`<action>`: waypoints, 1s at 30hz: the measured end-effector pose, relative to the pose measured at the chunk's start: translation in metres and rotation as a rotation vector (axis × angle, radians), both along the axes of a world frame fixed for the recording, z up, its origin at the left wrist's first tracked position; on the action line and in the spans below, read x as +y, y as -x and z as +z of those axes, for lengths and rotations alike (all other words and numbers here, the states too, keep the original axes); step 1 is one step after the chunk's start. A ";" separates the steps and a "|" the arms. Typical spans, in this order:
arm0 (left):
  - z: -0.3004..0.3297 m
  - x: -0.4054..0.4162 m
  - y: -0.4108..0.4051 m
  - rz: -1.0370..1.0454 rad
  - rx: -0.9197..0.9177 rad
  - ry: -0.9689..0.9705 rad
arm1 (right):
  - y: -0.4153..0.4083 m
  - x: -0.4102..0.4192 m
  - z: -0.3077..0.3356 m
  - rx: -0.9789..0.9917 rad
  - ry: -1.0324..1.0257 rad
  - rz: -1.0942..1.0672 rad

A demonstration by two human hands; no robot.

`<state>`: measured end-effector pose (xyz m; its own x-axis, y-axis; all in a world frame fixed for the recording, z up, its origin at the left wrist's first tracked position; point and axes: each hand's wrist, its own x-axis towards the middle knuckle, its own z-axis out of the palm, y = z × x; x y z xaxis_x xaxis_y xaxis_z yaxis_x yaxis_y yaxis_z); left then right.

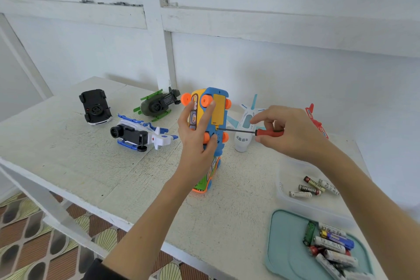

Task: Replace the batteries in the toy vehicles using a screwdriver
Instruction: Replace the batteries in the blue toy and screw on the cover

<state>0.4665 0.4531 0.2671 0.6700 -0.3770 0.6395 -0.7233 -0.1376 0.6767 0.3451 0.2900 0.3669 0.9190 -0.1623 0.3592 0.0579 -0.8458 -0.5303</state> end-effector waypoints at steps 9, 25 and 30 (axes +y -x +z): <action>0.015 0.001 0.012 -0.113 0.236 0.176 | 0.006 0.000 0.001 0.011 -0.101 -0.003; 0.023 0.001 0.017 -0.199 0.407 0.274 | 0.000 -0.001 -0.004 0.018 -0.196 0.060; 0.024 0.001 0.017 -0.199 0.392 0.245 | -0.002 0.000 -0.002 0.024 -0.178 0.061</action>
<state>0.4495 0.4540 0.2908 0.8080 -0.3917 0.4402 -0.4047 0.1742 0.8977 0.3474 0.2903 0.3647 0.9371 -0.1648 0.3076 0.0919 -0.7338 -0.6731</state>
